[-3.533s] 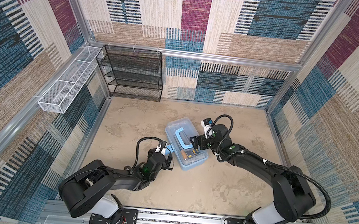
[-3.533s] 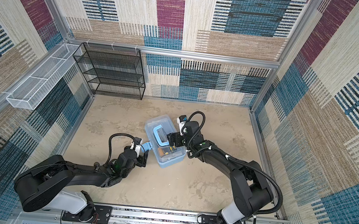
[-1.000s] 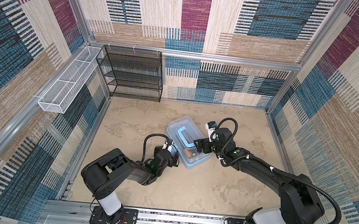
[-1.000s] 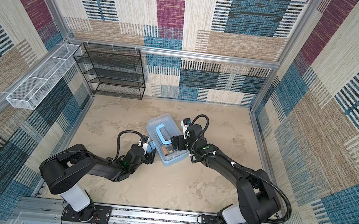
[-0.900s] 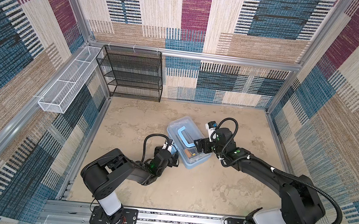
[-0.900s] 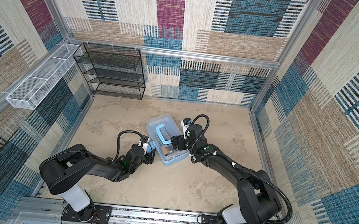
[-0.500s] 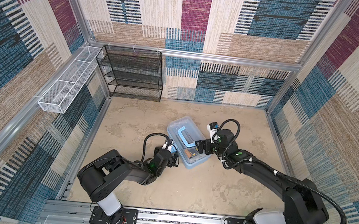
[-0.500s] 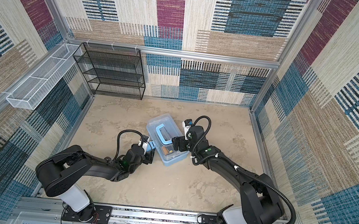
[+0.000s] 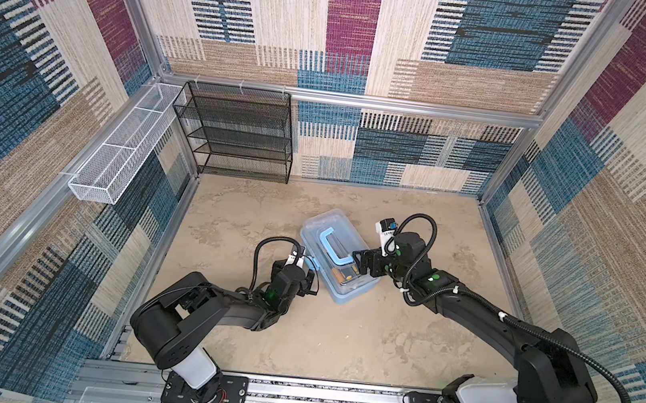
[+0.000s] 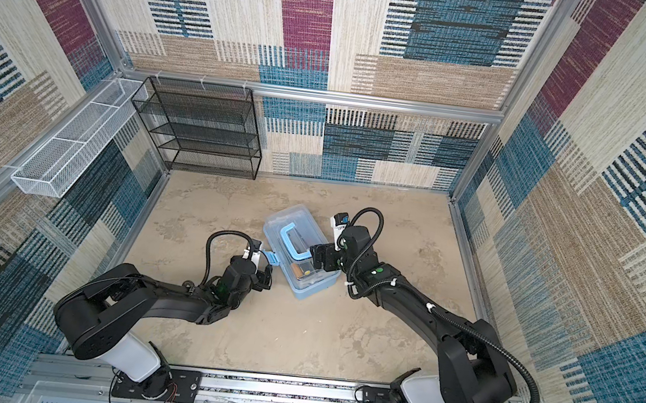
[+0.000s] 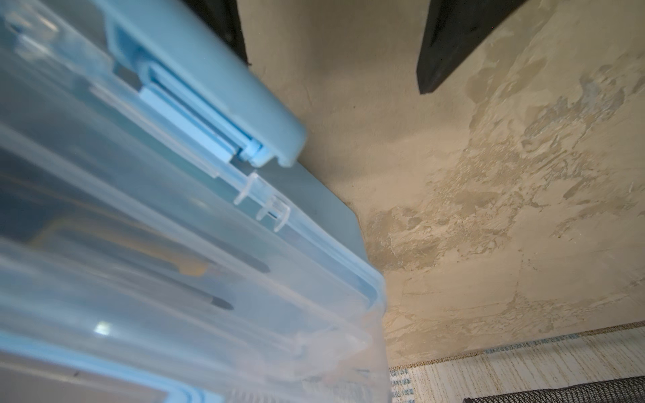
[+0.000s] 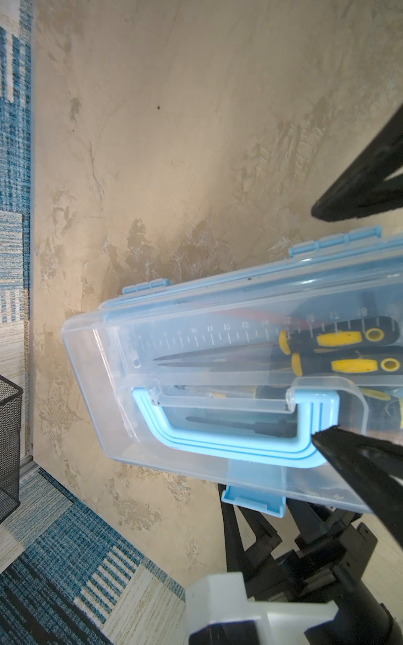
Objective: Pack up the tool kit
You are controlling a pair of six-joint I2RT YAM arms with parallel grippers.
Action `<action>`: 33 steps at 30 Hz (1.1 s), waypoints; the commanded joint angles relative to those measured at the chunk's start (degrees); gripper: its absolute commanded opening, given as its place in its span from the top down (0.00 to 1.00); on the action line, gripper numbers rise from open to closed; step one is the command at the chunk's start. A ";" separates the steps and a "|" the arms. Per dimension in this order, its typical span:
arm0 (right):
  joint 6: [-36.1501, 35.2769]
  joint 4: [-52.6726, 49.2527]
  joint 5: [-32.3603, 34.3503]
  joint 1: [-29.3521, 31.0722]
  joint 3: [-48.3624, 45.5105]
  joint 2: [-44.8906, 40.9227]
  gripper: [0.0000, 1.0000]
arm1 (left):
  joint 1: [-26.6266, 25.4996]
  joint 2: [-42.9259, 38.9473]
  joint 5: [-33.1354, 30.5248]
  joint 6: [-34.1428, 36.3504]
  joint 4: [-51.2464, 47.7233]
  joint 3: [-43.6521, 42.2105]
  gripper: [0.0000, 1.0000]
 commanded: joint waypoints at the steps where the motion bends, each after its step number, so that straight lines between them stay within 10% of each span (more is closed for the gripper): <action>1: 0.80 0.35 0.01 0.05 0.07 -0.71 0.05 | 0.24 -0.43 -0.99 0.17 -0.27 0.12 0.21; 22: 1.70 -0.72 0.97 5.60 4.75 0.56 0.20 | 4.17 -6.61 5.81 -4.52 -7.16 -0.60 0.20; 33: 3.13 -4.36 5.20 12.94 12.78 9.49 0.53 | 5.24 -7.54 8.75 -5.47 -8.29 -0.14 0.20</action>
